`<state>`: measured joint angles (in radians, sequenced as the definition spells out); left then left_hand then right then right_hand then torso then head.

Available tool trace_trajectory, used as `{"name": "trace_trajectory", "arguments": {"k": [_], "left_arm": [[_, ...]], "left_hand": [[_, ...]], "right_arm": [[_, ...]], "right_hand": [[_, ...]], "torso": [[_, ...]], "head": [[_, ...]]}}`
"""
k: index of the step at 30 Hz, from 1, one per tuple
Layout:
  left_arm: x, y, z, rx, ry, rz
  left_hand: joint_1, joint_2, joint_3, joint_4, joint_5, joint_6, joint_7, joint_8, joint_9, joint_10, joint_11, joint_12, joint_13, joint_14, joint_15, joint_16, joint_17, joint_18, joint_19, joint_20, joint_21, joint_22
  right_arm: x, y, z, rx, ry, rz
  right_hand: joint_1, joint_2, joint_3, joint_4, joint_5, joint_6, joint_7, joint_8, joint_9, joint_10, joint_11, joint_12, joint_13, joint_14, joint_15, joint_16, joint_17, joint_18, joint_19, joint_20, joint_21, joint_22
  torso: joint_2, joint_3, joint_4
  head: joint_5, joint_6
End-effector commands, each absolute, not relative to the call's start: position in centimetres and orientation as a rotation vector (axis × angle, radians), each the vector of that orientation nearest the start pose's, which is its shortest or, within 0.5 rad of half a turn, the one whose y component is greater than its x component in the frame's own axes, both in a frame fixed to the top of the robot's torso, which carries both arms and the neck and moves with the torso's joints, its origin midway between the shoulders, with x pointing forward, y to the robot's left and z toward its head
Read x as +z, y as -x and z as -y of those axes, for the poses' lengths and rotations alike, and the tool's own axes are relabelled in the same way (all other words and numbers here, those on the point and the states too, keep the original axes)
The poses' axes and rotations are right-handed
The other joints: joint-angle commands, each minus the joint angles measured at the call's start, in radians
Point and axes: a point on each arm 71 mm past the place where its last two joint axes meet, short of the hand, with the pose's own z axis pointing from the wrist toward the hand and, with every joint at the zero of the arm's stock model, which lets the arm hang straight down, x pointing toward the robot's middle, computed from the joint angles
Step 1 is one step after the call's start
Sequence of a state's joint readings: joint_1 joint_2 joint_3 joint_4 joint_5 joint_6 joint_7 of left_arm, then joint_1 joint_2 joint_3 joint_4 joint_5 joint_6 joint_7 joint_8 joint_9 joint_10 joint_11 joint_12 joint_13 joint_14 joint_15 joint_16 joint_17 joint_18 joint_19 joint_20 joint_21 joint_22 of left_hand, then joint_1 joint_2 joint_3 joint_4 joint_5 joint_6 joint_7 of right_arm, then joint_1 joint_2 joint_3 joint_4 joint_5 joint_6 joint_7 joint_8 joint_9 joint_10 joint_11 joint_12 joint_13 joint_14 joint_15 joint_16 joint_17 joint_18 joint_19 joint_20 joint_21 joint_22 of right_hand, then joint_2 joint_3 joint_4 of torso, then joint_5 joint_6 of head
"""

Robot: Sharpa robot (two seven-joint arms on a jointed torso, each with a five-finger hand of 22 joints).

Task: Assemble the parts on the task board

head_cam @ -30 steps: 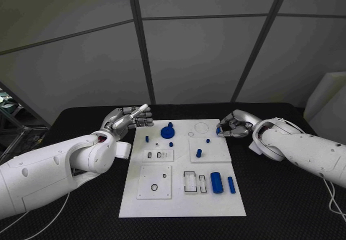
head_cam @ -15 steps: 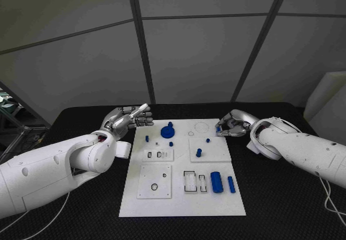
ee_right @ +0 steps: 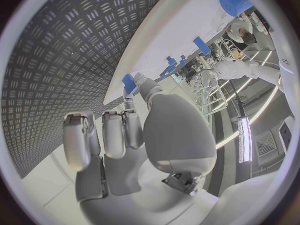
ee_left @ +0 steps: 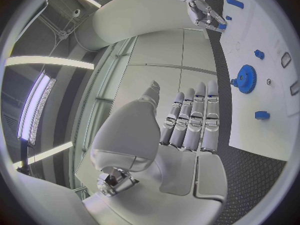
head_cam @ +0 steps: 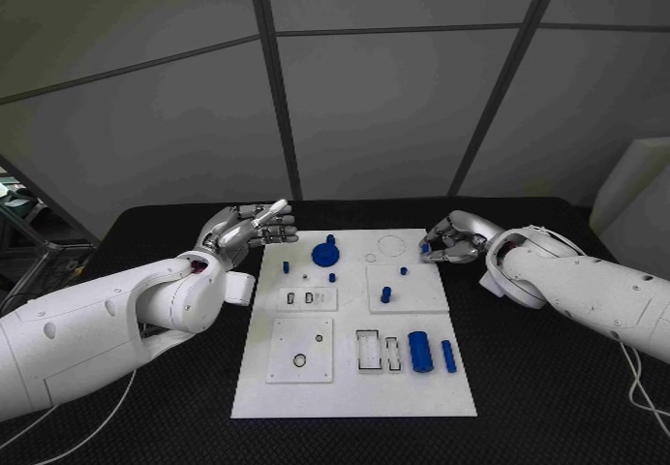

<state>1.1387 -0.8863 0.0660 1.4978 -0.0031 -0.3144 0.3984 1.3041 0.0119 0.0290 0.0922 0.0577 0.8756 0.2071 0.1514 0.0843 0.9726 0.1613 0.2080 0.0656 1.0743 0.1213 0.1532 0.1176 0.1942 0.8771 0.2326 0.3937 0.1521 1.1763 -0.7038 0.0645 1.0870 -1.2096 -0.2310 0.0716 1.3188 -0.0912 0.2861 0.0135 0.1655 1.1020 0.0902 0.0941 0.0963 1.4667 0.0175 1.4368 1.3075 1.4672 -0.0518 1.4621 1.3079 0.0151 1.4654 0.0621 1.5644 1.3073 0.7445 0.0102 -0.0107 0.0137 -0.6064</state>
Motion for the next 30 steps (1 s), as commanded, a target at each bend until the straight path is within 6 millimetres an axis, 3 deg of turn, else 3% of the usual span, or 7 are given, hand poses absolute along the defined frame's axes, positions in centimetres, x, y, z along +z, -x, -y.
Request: {"name": "trace_trajectory", "arguments": {"k": [1, 15, 21, 30], "left_arm": [[-16.9, -49.8, -24.2, -1.539, 1.155, -1.304], [-16.9, -49.8, -24.3, -1.537, 1.155, -1.304], [-16.9, -49.8, -24.3, -1.538, 1.155, -1.305], [-17.0, -49.8, -24.1, -1.540, 1.156, -1.308]], "left_hand": [[-0.001, 0.002, 0.000, -0.003, -0.005, 0.001, 0.004, -0.004, -0.001, 0.000, 0.005, -0.003, -0.001, 0.005, 0.004, -0.005, 0.002, -0.013, 0.007, -0.002, 0.002, -0.001], [-0.001, 0.002, 0.000, -0.003, -0.005, 0.001, 0.004, -0.004, -0.001, 0.000, 0.005, -0.003, -0.001, 0.005, 0.004, -0.005, 0.002, -0.013, 0.007, -0.002, 0.002, -0.001], [-0.001, 0.002, 0.000, -0.003, -0.005, 0.001, 0.004, -0.004, -0.001, 0.000, 0.005, -0.003, -0.001, 0.005, 0.004, -0.005, 0.002, -0.013, 0.007, -0.002, 0.002, -0.001], [0.000, 0.003, -0.001, -0.004, -0.005, 0.002, 0.004, -0.005, -0.001, 0.001, 0.006, -0.004, -0.001, 0.006, 0.005, -0.006, 0.002, -0.013, 0.007, -0.001, 0.001, -0.002]], "right_arm": [[-18.9, -56.1, 26.1, 0.657, -0.145, -1.662], [-17.4, -54.6, 24.0, 0.702, -0.149, -1.576], [-16.6, -53.1, 20.6, 0.765, -0.125, -1.570], [-16.4, -51.9, 13.7, 0.850, -0.090, -1.614]], "right_hand": [[0.002, 0.010, 0.007, -0.002, 0.008, 0.011, -0.002, 0.006, 0.003, 0.036, -0.010, 0.003, 0.139, 0.053, -0.008, 0.005, 0.010, -0.015, 0.105, -0.006, 0.006, 0.263], [0.006, 0.030, 0.023, -0.018, 0.014, 0.019, -0.005, 0.001, 0.008, 0.037, -0.013, 0.004, 0.140, 0.053, -0.012, 0.006, 0.014, -0.015, 0.105, -0.011, 0.006, 0.263], [0.006, 0.032, 0.025, -0.021, 0.015, 0.022, -0.006, 0.001, 0.010, 0.036, -0.014, 0.002, 0.138, 0.053, -0.012, 0.004, 0.010, -0.015, 0.105, -0.012, 0.006, 0.263], [-0.004, 0.033, 0.023, -0.021, 0.014, 0.023, -0.006, -0.003, 0.011, 0.034, -0.014, -0.003, 0.134, 0.051, -0.013, 0.001, 0.003, -0.015, 0.105, -0.012, 0.006, 0.263]], "torso": [[0.000, 0.0004, 0.0003], [-0.003, -0.0003, -0.0020], [-0.002, -0.0009, 0.0020], [-0.001, -0.0030, 0.0028]], "head": [[-0.003, -0.001], [-0.005, -0.002], [-0.003, -0.005], [0.015, -0.017]]}}
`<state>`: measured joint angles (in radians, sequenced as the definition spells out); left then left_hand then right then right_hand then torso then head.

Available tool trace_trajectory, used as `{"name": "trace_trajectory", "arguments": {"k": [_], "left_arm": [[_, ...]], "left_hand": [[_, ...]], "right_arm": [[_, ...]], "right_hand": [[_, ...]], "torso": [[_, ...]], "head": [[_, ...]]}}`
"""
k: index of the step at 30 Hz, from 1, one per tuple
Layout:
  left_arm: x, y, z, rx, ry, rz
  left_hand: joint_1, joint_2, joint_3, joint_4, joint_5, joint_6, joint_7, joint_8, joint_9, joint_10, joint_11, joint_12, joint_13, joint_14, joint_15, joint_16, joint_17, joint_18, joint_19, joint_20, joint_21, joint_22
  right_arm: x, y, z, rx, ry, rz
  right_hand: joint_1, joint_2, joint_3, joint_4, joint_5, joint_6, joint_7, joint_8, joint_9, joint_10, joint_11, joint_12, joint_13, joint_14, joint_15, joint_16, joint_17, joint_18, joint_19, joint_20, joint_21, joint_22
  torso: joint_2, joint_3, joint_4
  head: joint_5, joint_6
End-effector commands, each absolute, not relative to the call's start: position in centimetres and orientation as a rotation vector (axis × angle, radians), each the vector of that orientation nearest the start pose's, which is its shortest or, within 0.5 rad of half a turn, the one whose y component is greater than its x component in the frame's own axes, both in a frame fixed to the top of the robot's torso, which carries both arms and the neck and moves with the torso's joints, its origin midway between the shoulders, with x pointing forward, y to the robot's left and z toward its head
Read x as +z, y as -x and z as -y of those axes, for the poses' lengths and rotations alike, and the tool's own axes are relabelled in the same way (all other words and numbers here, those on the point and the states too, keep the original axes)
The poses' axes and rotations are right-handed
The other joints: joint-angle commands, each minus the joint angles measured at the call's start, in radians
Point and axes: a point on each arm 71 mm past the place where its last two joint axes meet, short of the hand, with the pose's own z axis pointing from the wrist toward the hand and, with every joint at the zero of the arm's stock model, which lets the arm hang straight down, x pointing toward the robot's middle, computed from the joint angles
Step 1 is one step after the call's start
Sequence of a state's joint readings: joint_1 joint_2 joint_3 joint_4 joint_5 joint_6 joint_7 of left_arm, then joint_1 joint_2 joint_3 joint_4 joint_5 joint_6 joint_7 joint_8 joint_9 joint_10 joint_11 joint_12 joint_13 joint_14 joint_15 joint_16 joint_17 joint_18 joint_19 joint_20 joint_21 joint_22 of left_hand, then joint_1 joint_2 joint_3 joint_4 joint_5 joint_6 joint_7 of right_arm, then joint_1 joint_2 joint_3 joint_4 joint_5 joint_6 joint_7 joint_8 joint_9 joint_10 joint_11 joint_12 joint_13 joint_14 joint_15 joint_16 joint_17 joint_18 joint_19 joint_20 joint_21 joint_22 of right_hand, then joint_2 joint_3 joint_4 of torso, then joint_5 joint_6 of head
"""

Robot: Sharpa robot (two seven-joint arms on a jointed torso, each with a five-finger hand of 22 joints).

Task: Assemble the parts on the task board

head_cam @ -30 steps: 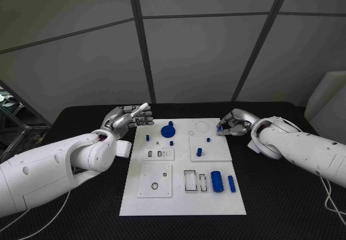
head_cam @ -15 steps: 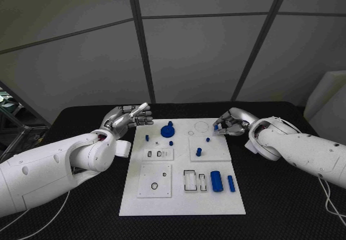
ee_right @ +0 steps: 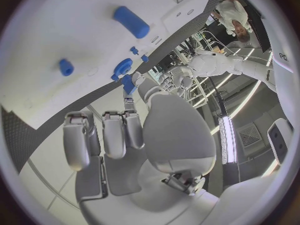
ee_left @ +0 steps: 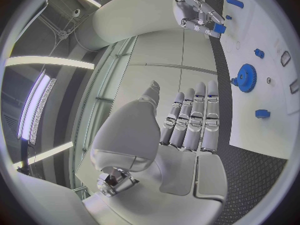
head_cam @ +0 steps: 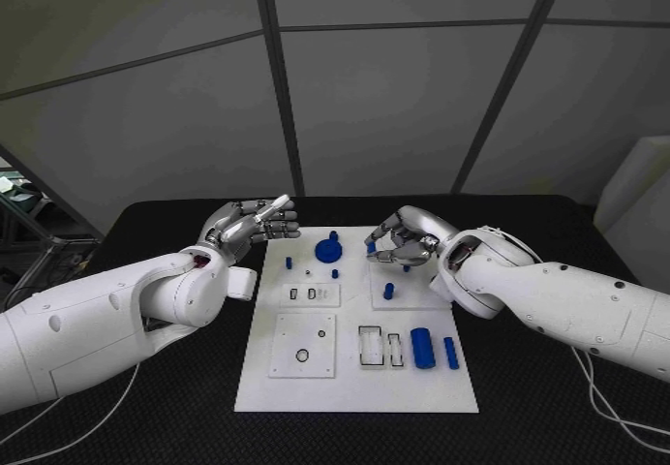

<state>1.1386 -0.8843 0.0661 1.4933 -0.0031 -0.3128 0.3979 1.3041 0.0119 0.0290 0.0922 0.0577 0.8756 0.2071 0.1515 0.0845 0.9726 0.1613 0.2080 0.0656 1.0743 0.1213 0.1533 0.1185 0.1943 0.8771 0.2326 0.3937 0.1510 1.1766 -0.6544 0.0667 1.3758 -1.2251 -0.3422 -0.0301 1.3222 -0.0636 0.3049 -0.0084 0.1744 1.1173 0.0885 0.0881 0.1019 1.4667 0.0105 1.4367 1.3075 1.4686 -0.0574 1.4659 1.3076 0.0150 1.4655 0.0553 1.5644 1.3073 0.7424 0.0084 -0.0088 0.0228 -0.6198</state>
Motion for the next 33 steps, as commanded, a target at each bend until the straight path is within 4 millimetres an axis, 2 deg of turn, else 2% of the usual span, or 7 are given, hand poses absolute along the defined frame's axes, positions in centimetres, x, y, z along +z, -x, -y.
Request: {"name": "trace_trajectory", "arguments": {"k": [1, 2, 6, 9, 15, 22, 33], "left_arm": [[-17.0, -49.9, -24.1, -1.541, 1.156, -1.308], [-17.0, -49.9, -24.1, -1.541, 1.156, -1.308], [-17.0, -49.9, -24.0, -1.541, 1.157, -1.309], [-17.0, -49.9, -24.0, -1.542, 1.156, -1.309], [-17.0, -49.9, -23.7, -1.544, 1.157, -1.312], [-17.0, -50.0, -23.6, -1.545, 1.157, -1.313], [-17.0, -50.0, -23.5, -1.547, 1.157, -1.314]], "left_hand": [[0.000, 0.003, -0.001, -0.004, -0.005, 0.002, 0.004, -0.005, -0.002, 0.001, 0.006, -0.004, -0.001, 0.006, 0.005, -0.006, 0.001, -0.013, 0.007, -0.001, 0.001, -0.001], [0.000, 0.003, -0.001, -0.004, -0.005, 0.002, 0.004, -0.005, -0.002, 0.001, 0.006, -0.004, -0.001, 0.006, 0.005, -0.006, 0.001, -0.013, 0.007, -0.001, 0.001, -0.001], [0.000, 0.003, -0.001, -0.005, -0.005, 0.001, 0.004, -0.006, -0.002, 0.001, 0.005, -0.004, -0.001, 0.006, 0.005, -0.006, 0.001, -0.013, 0.007, -0.001, 0.001, -0.001], [0.000, 0.003, -0.001, -0.005, -0.005, 0.001, 0.004, -0.006, -0.002, 0.001, 0.005, -0.004, -0.001, 0.006, 0.005, -0.006, 0.001, -0.013, 0.007, -0.001, 0.001, -0.001], [0.000, 0.003, -0.001, -0.005, -0.005, 0.001, 0.004, -0.006, -0.002, 0.001, 0.005, -0.004, -0.001, 0.006, 0.005, -0.006, 0.001, -0.013, 0.007, -0.001, 0.001, -0.001], [0.000, 0.003, -0.001, -0.005, -0.005, 0.001, 0.004, -0.006, -0.002, 0.001, 0.005, -0.004, -0.001, 0.006, 0.005, -0.006, 0.001, -0.013, 0.007, -0.001, 0.001, -0.001], [0.000, 0.004, -0.001, -0.005, -0.005, 0.001, 0.005, -0.006, -0.002, 0.002, 0.005, -0.005, -0.001, 0.006, 0.005, -0.007, 0.001, -0.013, 0.007, -0.001, 0.001, -0.001]], "right_arm": [[-16.4, -51.8, 13.2, 0.854, -0.087, -1.617], [-16.4, -51.7, 12.6, 0.858, -0.083, -1.620], [-16.4, -51.4, 10.4, 0.864, -0.055, -1.628], [-16.6, -51.1, 9.1, 0.863, -0.034, -1.638], [-17.3, -50.4, 6.8, 0.849, 0.015, -1.685], [-18.7, -49.6, 5.5, 0.825, 0.063, -1.725], [-19.4, -48.9, 4.5, 0.830, 0.106, -1.745]], "right_hand": [[-0.008, 0.006, 0.005, 0.001, 0.005, 0.008, -0.004, 0.003, 0.005, 0.034, -0.007, -0.003, 0.134, 0.050, -0.007, -0.003, 0.003, -0.015, 0.105, -0.006, 0.006, 0.263], [-0.008, 0.008, 0.007, -0.001, 0.007, 0.008, -0.004, 0.002, 0.006, 0.034, -0.007, -0.003, 0.134, 0.049, -0.007, -0.003, 0.002, -0.015, 0.105, -0.006, 0.006, 0.263], [-0.008, 0.010, 0.009, -0.003, 0.011, 0.009, -0.005, 0.001, 0.006, 0.034, -0.008, -0.003, 0.133, 0.049, -0.008, -0.004, 0.001, -0.015, 0.105, -0.006, 0.006, 0.263], [-0.008, 0.011, 0.009, -0.004, 0.012, 0.009, -0.005, 0.000, 0.007, 0.034, -0.008, -0.003, 0.134, 0.049, -0.008, -0.004, 0.001, -0.015, 0.105, -0.006, 0.006, 0.263], [-0.014, 0.012, 0.010, -0.006, 0.019, 0.009, -0.005, -0.002, 0.008, 0.034, -0.008, -0.004, 0.134, 0.049, -0.008, -0.004, 0.003, -0.015, 0.105, -0.007, 0.006, 0.263], [-0.020, 0.011, 0.009, -0.007, 0.023, 0.008, -0.004, -0.006, 0.008, 0.034, -0.007, -0.004, 0.133, 0.049, -0.008, -0.005, 0.000, -0.015, 0.105, -0.007, 0.006, 0.263], [-0.027, 0.010, 0.007, -0.006, 0.025, 0.007, -0.003, -0.009, 0.009, 0.034, -0.007, -0.005, 0.133, 0.049, -0.008, -0.005, 0.000, -0.015, 0.105, -0.007, 0.006, 0.263]], "torso": [[0.000, -0.0020, 0.0013], [0.000, -0.0029, 0.0023], [0.001, -0.0020, 0.0014], [0.002, -0.0013, -0.0010], [0.002, -0.0006, -0.0005], [0.003, 0.0001, -0.0010], [0.003, 0.0008, -0.0023]], "head": [[0.007, -0.005], [0.008, -0.006], [0.017, -0.008], [0.027, -0.015], [0.031, -0.021], [0.039, -0.028], [0.047, -0.036]]}}
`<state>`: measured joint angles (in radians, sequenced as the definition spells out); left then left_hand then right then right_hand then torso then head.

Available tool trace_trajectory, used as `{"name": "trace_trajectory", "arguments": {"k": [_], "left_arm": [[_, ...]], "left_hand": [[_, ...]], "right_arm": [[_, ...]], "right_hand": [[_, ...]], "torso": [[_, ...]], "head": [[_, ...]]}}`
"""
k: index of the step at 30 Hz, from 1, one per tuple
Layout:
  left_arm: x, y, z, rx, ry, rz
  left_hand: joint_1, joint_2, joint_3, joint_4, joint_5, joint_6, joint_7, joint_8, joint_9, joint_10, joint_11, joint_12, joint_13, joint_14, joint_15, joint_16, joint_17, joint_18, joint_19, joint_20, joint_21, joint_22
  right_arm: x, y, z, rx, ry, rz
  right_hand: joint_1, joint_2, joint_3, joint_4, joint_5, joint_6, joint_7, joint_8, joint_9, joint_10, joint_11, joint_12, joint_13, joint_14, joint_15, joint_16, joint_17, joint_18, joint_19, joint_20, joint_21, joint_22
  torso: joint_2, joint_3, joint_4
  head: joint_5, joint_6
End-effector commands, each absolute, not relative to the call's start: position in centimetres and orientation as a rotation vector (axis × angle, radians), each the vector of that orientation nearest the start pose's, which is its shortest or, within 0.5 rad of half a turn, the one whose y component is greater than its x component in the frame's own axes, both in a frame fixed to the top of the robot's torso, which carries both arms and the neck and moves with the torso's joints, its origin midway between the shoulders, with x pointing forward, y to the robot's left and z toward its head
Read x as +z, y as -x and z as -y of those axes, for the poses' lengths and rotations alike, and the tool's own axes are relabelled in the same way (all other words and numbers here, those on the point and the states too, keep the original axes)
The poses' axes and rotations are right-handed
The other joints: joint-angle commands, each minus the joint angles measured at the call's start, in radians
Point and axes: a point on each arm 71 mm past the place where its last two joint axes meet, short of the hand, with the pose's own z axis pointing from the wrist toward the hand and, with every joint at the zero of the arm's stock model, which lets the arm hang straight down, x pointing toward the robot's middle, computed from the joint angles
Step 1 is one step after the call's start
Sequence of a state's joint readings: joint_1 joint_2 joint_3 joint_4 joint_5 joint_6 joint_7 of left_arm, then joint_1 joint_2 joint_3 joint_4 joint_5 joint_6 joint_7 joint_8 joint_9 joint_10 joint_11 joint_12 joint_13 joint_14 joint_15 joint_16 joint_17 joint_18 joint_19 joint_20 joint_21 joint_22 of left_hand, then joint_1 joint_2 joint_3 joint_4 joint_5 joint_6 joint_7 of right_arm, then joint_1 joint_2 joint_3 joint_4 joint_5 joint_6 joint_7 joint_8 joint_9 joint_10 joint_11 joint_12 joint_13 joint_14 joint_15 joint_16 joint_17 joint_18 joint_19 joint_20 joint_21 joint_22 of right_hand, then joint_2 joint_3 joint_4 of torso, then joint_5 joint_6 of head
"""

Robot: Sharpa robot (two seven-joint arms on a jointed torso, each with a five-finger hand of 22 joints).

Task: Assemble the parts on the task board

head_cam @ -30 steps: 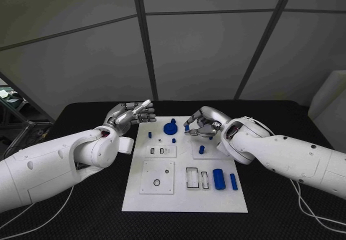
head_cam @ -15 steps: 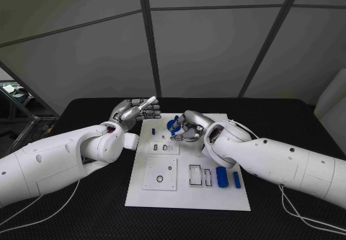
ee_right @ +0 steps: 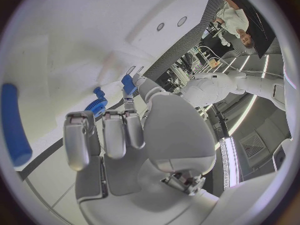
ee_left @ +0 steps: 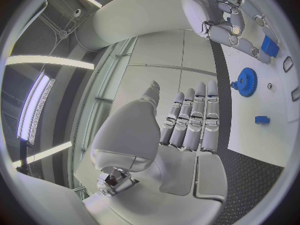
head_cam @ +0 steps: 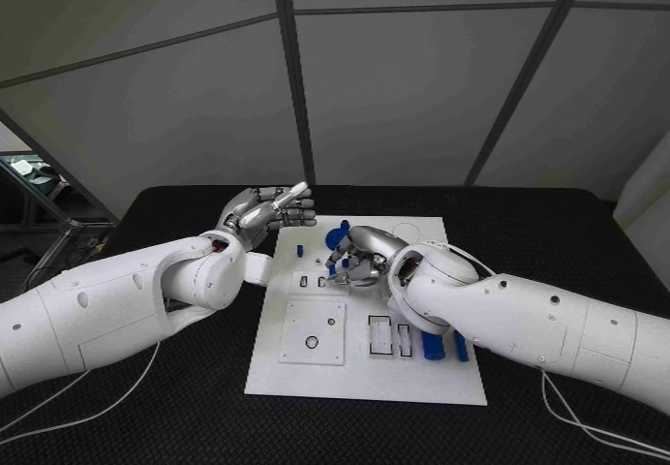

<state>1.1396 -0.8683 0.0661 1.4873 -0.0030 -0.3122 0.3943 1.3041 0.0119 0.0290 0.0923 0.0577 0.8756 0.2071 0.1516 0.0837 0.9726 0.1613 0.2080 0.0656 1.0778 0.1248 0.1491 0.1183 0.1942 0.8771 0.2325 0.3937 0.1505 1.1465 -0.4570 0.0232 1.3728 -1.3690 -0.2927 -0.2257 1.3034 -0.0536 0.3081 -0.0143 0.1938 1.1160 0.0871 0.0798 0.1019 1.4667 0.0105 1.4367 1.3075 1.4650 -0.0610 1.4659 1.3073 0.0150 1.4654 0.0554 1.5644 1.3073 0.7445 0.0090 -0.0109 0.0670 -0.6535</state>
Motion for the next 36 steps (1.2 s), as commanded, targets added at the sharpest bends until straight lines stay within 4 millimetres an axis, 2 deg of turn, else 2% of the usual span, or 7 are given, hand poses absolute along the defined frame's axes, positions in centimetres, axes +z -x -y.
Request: {"name": "trace_trajectory", "arguments": {"k": [1, 28, 36], "left_arm": [[-17.0, -50.0, -23.5, -1.547, 1.157, -1.315], [-17.0, -50.1, -23.4, -1.548, 1.157, -1.316], [-17.0, -50.1, -23.5, -1.548, 1.158, -1.316]], "left_hand": [[0.000, 0.004, -0.002, -0.005, -0.005, 0.001, 0.005, -0.006, -0.001, 0.002, 0.005, -0.005, -0.001, 0.002, 0.001, -0.003, 0.001, -0.013, 0.007, -0.001, 0.001, -0.001], [0.000, 0.004, -0.002, -0.005, -0.005, 0.001, 0.005, -0.006, -0.001, 0.002, 0.005, -0.005, -0.001, 0.002, 0.001, -0.003, 0.001, -0.013, 0.007, -0.001, 0.001, -0.001], [0.000, 0.004, -0.002, -0.005, -0.005, 0.001, 0.005, -0.006, -0.001, 0.002, 0.005, -0.005, -0.001, 0.002, 0.001, -0.003, 0.001, -0.013, 0.007, -0.001, 0.001, -0.001]], "right_arm": [[-19.5, -48.9, 4.4, 0.830, 0.107, -1.746], [-20.4, -48.9, 4.2, 0.816, 0.142, -1.787], [-20.5, -49.0, 4.4, 0.797, 0.148, -1.791]], "right_hand": [[-0.008, 0.000, 0.004, 0.000, 0.006, 0.008, -0.002, 0.000, 0.009, 0.034, -0.007, -0.005, 0.133, 0.053, -0.004, -0.005, 0.000, -0.015, 0.105, -0.007, 0.006, 0.263], [-0.025, -0.005, 0.001, -0.001, 0.007, -0.003, 0.001, -0.012, 0.008, 0.031, -0.004, -0.011, 0.128, 0.052, -0.003, -0.008, -0.004, -0.015, 0.105, -0.006, 0.006, 0.263], [-0.035, -0.012, 0.000, -0.005, 0.007, -0.024, 0.008, -0.019, 0.005, 0.024, 0.001, -0.023, 0.117, 0.051, 0.001, -0.011, -0.010, -0.015, 0.105, -0.004, 0.006, 0.263]], "torso": [[0.000, 0.0002, 0.0001], [0.000, -0.0006, -0.0002], [-0.001, -0.0009, 0.0001]], "head": [[0.004, -0.003], [0.004, -0.009], [0.004, -0.010]]}}
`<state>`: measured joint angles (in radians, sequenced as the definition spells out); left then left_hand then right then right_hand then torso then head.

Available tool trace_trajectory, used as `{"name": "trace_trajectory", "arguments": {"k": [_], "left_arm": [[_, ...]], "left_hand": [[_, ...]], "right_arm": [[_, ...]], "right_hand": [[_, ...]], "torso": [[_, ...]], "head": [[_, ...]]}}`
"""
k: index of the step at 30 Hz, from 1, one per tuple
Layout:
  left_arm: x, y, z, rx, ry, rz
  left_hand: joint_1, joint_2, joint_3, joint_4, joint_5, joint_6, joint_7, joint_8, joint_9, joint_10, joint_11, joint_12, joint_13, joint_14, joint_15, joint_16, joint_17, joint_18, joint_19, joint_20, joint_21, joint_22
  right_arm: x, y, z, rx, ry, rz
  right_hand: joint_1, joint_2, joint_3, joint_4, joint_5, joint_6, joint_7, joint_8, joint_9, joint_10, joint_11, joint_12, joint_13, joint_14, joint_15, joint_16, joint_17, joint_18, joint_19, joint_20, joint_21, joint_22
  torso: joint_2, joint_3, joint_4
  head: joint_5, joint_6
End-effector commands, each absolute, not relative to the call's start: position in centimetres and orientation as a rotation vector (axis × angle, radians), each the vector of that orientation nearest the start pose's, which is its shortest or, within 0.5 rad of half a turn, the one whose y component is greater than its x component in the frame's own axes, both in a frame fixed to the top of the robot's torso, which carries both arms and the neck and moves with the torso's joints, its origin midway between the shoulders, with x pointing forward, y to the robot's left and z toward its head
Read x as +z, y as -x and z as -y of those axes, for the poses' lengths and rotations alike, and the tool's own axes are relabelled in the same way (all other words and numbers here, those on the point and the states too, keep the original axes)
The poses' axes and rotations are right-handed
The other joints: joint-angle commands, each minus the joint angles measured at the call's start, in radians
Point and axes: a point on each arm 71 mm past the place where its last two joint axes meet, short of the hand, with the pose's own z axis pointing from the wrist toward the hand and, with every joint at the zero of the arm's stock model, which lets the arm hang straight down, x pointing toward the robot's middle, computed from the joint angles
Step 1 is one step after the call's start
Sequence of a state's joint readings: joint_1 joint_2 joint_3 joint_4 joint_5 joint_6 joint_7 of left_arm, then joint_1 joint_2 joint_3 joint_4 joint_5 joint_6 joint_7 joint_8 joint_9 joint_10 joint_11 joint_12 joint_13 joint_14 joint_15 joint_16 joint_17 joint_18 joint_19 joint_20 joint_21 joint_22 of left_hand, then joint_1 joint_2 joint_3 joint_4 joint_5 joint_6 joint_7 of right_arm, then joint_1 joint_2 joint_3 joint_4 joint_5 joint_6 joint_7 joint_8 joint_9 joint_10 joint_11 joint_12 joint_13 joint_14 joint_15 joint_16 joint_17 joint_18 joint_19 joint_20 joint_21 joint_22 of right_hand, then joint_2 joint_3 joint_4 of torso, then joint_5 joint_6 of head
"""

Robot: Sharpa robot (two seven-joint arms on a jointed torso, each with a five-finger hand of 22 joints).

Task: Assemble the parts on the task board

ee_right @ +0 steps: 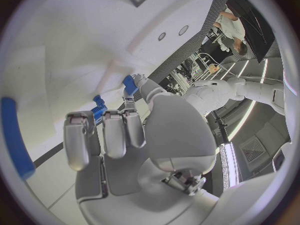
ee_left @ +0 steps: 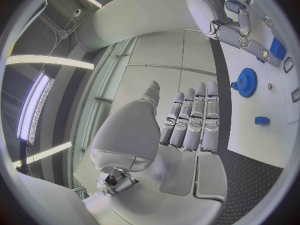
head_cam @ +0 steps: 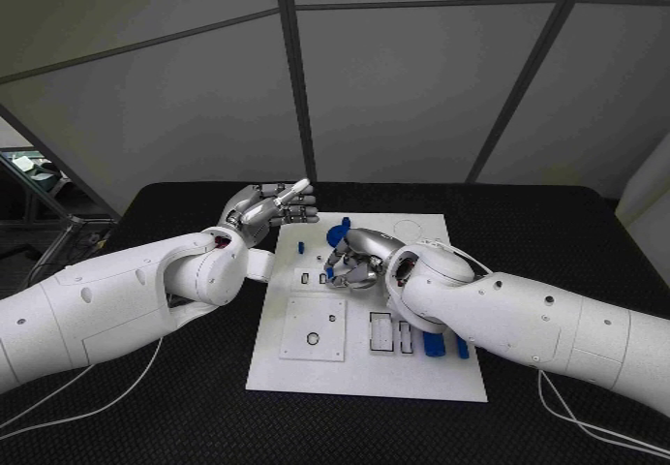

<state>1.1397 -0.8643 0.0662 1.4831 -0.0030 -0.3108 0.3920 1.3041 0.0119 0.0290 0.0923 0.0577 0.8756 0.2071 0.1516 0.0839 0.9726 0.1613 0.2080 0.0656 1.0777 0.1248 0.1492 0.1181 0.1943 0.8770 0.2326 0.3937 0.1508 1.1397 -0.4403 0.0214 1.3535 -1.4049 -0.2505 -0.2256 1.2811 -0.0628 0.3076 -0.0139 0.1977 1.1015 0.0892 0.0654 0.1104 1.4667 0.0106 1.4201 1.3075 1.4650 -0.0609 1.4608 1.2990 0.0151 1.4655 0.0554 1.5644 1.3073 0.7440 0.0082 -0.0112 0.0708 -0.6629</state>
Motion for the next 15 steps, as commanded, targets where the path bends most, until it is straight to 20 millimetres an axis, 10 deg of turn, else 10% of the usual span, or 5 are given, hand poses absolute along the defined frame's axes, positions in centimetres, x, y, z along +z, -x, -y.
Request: {"name": "trace_trajectory", "arguments": {"k": [1, 15], "left_arm": [[-17.03, -50.07, -23.46, -1.548, 1.158, -1.316], [-17.04, -50.09, -23.48, -1.548, 1.158, -1.316]], "left_hand": [[0.000, 0.004, -0.001, -0.005, -0.005, 0.001, 0.005, -0.006, -0.001, 0.002, 0.005, -0.005, -0.001, 0.002, 0.001, -0.003, 0.001, -0.013, 0.007, -0.001, 0.001, -0.001], [0.000, 0.004, -0.001, -0.005, -0.005, 0.001, 0.005, -0.006, -0.001, 0.002, 0.005, -0.005, -0.001, 0.002, 0.001, -0.003, 0.001, -0.013, 0.007, -0.001, 0.001, -0.001]], "right_arm": [[-20.53, -49.04, 4.44, 0.794, 0.150, -1.793], [-20.64, -49.03, 4.52, 0.772, 0.166, -1.802]], "right_hand": [[-0.014, -0.004, 0.001, -0.006, 0.003, -0.014, 0.007, -0.005, -0.004, 0.022, 0.002, -0.010, 0.115, 0.051, 0.002, -0.006, -0.001, -0.015, 0.105, -0.003, 0.006, 0.263], [-0.020, -0.014, 0.002, -0.014, 0.003, -0.041, 0.015, -0.005, -0.008, 0.009, 0.008, -0.032, 0.095, 0.053, 0.007, -0.003, 0.008, -0.015, 0.105, 0.002, 0.006, 0.263]], "torso": [[0.000, 0.0000, 0.0006], [0.000, 0.0003, 0.0006]], "head": [[0.000, -0.001], [0.000, -0.002]]}}
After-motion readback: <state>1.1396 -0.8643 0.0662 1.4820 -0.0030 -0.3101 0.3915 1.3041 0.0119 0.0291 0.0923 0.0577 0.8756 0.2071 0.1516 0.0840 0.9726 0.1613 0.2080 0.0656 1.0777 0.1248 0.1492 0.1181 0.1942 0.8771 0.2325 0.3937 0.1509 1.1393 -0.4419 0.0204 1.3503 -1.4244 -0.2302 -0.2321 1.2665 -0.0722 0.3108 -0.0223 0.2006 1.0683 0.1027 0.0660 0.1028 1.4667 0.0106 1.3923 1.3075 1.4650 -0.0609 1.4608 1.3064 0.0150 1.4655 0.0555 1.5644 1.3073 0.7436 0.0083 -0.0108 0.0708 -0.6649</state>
